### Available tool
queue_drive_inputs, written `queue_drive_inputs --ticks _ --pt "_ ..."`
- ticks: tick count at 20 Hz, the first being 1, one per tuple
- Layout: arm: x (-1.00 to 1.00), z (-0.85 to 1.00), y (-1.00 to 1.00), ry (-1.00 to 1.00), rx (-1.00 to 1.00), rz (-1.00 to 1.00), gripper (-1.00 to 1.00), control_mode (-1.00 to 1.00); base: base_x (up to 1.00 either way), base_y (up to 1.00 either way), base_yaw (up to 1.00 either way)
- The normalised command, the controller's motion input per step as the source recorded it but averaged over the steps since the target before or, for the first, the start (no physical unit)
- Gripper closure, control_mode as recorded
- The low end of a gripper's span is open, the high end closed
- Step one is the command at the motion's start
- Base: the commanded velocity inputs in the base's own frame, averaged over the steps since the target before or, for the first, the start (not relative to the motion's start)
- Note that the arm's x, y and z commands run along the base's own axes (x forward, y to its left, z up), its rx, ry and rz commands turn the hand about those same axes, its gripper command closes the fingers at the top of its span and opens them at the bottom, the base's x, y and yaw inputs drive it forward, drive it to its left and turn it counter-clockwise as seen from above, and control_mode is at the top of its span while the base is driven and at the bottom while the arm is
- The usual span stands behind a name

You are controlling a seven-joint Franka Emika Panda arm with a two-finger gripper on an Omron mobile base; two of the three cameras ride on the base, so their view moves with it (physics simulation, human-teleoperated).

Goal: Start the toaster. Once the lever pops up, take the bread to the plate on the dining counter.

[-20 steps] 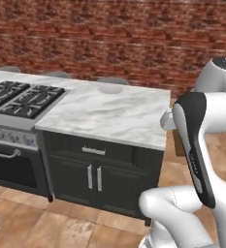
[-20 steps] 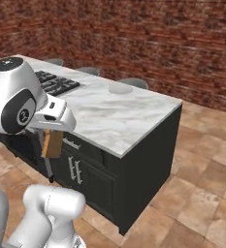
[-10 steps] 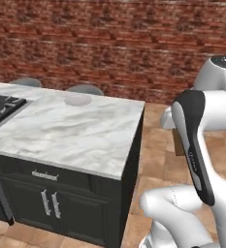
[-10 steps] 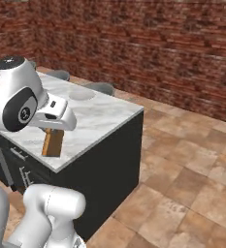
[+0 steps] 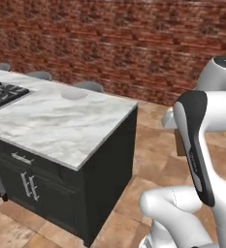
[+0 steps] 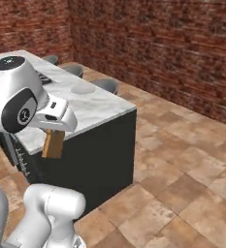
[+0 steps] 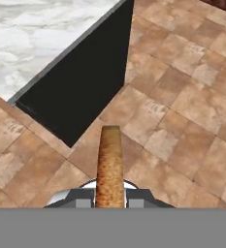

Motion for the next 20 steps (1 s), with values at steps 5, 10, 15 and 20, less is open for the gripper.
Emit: queue_drive_inputs --ticks 5,10,15,20 --pt "0.0 0.0 0.0 0.0 0.0 0.0 1.0 1.0 0.0 -0.94 0.62" --pt "0.0 0.0 0.0 0.0 0.0 0.0 1.0 1.0 0.0 -0.97 0.61" --pt "0.0 0.0 0.0 0.0 0.0 0.0 1.0 1.0 0.0 -1.0 0.58" --pt "0.0 0.0 0.0 0.0 0.0 0.0 1.0 1.0 0.0 -1.0 0.48"
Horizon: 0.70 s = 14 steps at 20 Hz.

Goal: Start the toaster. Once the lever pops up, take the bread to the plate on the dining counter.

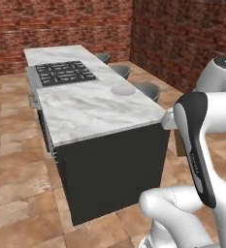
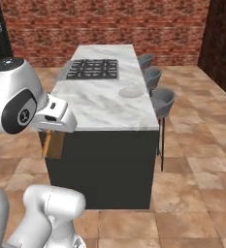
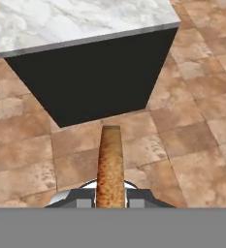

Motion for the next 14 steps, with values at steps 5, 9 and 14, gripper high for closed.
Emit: queue_drive_inputs --ticks 5,9,14 --pt "0.0 0.0 0.0 0.0 0.0 0.0 1.0 1.0 0.0 -1.0 0.34" --pt "0.0 0.0 0.0 0.0 0.0 0.0 1.0 1.0 0.08 -1.0 0.26" --pt "0.0 0.0 0.0 0.0 0.0 0.0 1.0 1.0 0.13 -1.0 0.25"
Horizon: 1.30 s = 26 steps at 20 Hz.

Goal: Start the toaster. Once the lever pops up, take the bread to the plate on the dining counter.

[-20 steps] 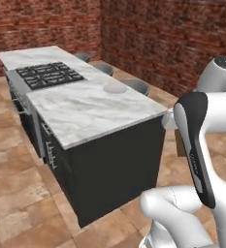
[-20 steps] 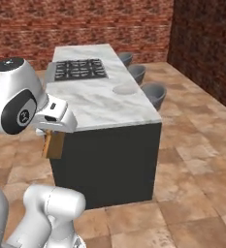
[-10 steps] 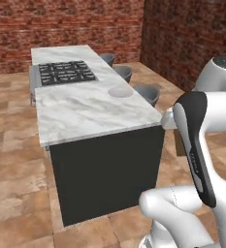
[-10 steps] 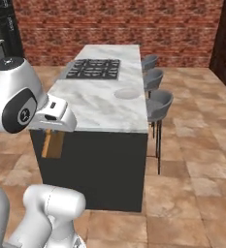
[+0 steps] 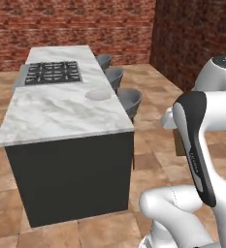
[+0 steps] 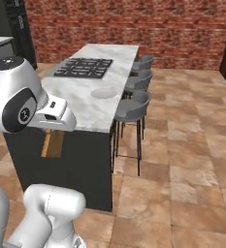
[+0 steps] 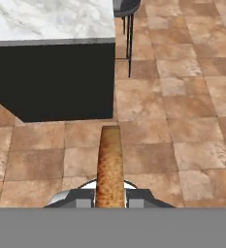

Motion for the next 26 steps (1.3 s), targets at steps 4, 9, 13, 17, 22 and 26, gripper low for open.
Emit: queue_drive_inputs --ticks 4,9,13,17,22,26 --pt "0.0 0.0 0.0 0.0 0.0 0.0 1.0 1.0 0.27 -1.0 0.31" --pt "0.0 0.0 0.0 0.0 0.0 0.0 1.0 1.0 0.38 -1.0 0.39" --pt "0.0 0.0 0.0 0.0 0.0 0.0 1.0 1.0 0.38 -1.0 0.44" --pt "0.0 0.0 0.0 0.0 0.0 0.0 1.0 1.0 0.44 -1.0 0.46" --pt "0.0 0.0 0.0 0.0 0.0 0.0 1.0 1.0 0.23 -1.0 0.52" --pt "0.0 0.0 0.0 0.0 0.0 0.0 1.0 1.0 0.15 -1.0 0.56"
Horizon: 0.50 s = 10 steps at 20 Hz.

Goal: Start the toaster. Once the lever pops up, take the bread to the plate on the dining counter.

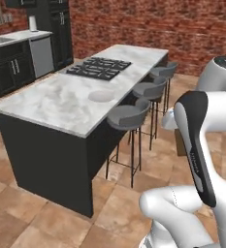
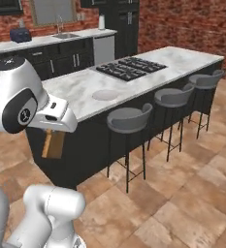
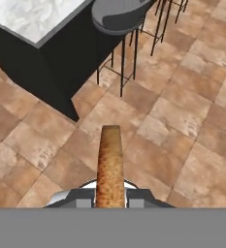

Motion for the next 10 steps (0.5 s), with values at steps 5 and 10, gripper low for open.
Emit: queue_drive_inputs --ticks 5,10 --pt "0.0 0.0 0.0 0.0 0.0 0.0 1.0 1.0 0.12 -0.92 0.6" --pt "0.0 0.0 0.0 0.0 0.0 0.0 1.0 1.0 0.14 -0.93 0.59"
